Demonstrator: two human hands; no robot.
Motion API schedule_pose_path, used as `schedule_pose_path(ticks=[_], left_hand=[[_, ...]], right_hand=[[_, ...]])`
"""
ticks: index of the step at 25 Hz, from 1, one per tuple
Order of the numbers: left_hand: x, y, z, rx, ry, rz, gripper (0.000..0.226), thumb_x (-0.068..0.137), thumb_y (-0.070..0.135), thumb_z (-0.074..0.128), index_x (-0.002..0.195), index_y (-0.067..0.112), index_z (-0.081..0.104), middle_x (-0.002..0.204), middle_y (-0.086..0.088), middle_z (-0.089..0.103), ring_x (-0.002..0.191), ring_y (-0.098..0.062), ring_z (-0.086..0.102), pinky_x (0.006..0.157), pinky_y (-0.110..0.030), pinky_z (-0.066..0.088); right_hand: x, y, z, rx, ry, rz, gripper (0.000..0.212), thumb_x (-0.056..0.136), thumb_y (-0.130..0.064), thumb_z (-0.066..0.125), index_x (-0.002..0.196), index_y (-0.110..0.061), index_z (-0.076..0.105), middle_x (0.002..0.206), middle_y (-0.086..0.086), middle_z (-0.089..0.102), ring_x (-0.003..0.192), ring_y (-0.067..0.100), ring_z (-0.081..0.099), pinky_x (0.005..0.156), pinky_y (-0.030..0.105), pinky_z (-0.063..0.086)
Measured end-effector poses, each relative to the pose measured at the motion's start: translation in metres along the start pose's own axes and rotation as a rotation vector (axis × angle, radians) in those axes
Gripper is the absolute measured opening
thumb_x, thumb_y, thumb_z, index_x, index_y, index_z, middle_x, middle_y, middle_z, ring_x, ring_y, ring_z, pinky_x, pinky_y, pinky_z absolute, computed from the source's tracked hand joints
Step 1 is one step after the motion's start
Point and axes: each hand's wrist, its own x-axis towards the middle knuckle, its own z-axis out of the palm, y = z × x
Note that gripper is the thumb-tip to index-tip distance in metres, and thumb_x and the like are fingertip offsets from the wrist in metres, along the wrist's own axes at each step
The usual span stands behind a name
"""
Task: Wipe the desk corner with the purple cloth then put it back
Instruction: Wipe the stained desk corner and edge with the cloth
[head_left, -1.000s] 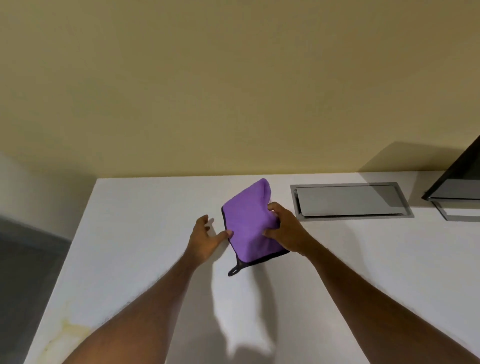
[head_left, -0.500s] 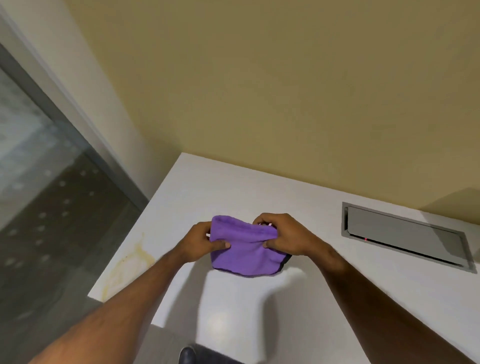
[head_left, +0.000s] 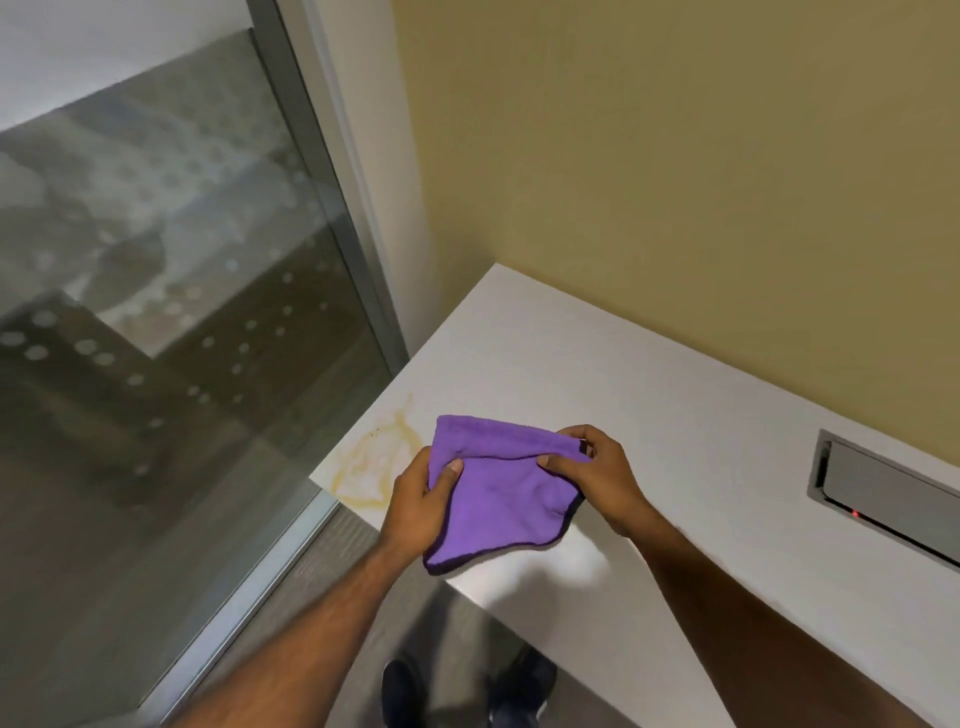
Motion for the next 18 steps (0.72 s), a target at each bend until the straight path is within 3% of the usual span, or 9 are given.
schedule_pose_path(ticks=[3, 5, 8, 11, 14, 18], left_hand=[[-0.008, -0.025, -0.018, -0.127, 0.056, -0.127, 0.024, 0.099, 0.028, 0.048, 0.112, 0.013, 0.063, 0.107, -0.007, 0.071, 0.098, -0.023, 0.066, 0.084, -0.038, 0.054], [-0.007, -0.038, -0.035, -0.135, 0.082, -0.196, 0.024, 0.099, 0.028, 0.048, 0.11, 0.011, 0.061, 0.107, -0.009, 0.07, 0.099, -0.026, 0.066, 0.088, -0.044, 0.053], [0.003, -0.059, -0.06, -0.118, 0.075, -0.24, 0.019, 0.097, 0.025, 0.053, 0.108, 0.011, 0.057, 0.105, -0.007, 0.068, 0.096, -0.025, 0.064, 0.08, -0.035, 0.052], [0.024, -0.075, -0.08, -0.03, 0.083, -0.264, 0.023, 0.091, 0.021, 0.062, 0.109, 0.008, 0.057, 0.093, -0.004, 0.065, 0.086, -0.026, 0.061, 0.066, -0.029, 0.046], [0.05, -0.086, -0.096, 0.086, 0.065, -0.223, 0.028, 0.088, 0.02, 0.065, 0.112, 0.006, 0.059, 0.098, -0.008, 0.065, 0.089, -0.03, 0.062, 0.073, -0.032, 0.047], [0.074, -0.098, -0.109, 0.179, 0.0, -0.104, 0.033, 0.084, 0.019, 0.067, 0.114, 0.007, 0.061, 0.105, -0.011, 0.061, 0.095, -0.027, 0.059, 0.08, -0.029, 0.044]], right_hand=[[-0.007, 0.005, 0.043, 0.142, -0.015, 0.091, 0.051, 0.076, -0.007, 0.081, 0.119, -0.018, 0.056, 0.11, 0.007, 0.066, 0.099, 0.022, 0.067, 0.081, 0.033, 0.058], [-0.006, 0.008, 0.067, 0.074, -0.036, 0.093, 0.058, 0.075, -0.003, 0.079, 0.123, -0.025, 0.053, 0.109, 0.004, 0.065, 0.095, 0.019, 0.067, 0.071, 0.024, 0.058], [0.009, 0.006, 0.1, -0.172, 0.059, 0.016, 0.055, 0.073, -0.002, 0.076, 0.116, -0.029, 0.055, 0.103, -0.001, 0.063, 0.081, 0.01, 0.062, 0.06, 0.01, 0.05], [0.033, 0.004, 0.133, -0.269, 0.134, -0.026, 0.048, 0.077, -0.005, 0.075, 0.117, -0.023, 0.057, 0.106, 0.0, 0.064, 0.078, 0.008, 0.059, 0.065, 0.006, 0.045], [0.06, 0.003, 0.162, -0.346, 0.158, -0.065, 0.049, 0.082, -0.007, 0.072, 0.127, -0.014, 0.053, 0.12, 0.007, 0.064, 0.101, 0.018, 0.06, 0.089, 0.023, 0.048], [0.086, -0.002, 0.187, -0.415, 0.212, -0.127, 0.056, 0.084, -0.015, 0.071, 0.135, -0.013, 0.047, 0.132, 0.012, 0.057, 0.121, 0.029, 0.053, 0.104, 0.04, 0.046]])
